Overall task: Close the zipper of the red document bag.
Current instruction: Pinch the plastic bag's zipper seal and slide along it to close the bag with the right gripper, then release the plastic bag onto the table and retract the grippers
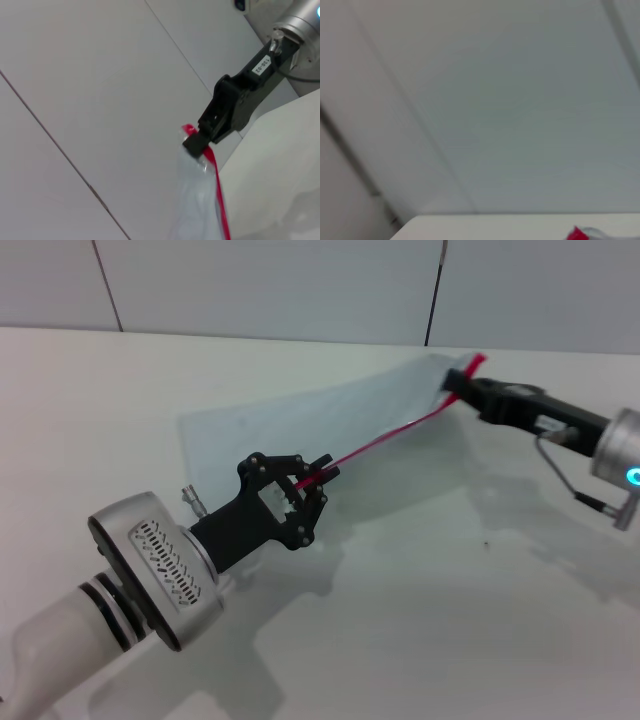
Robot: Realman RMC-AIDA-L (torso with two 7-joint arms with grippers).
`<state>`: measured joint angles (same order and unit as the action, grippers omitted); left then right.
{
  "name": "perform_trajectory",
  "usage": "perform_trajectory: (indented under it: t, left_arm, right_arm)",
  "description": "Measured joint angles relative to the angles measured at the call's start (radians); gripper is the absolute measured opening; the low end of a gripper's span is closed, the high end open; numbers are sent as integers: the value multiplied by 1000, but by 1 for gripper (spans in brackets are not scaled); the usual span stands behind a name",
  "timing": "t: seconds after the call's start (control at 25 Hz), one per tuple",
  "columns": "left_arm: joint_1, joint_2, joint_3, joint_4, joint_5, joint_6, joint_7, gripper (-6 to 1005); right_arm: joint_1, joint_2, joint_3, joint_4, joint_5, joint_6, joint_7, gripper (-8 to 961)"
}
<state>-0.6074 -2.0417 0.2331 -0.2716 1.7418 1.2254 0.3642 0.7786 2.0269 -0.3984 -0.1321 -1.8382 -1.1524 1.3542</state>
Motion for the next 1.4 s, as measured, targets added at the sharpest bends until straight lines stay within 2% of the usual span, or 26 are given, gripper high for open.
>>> perform_trajectory:
  t: [0.32, 0.64, 1.12, 1.24, 1.4]
  left_arm:
    - [4, 1, 0, 0, 3, -2, -1, 79]
    - [8, 2, 5, 0, 6, -4, 0, 79]
    - [19, 3, -2, 0, 3, 6, 1, 78]
    - [22, 1, -26, 0, 2, 9, 1, 132]
    - [31, 1, -63, 0, 1, 10, -4, 322]
  right_arm:
    - [-85, -3, 18, -52, 72, 1, 11, 35]
    - [-167, -4, 84, -99, 88, 24, 24, 36]
    - [-215, -4, 171, -108, 89, 25, 17, 39]
    - [-227, -4, 199, -109, 89, 25, 18, 39]
    - [-229, -4, 220, -111, 89, 35, 21, 40]
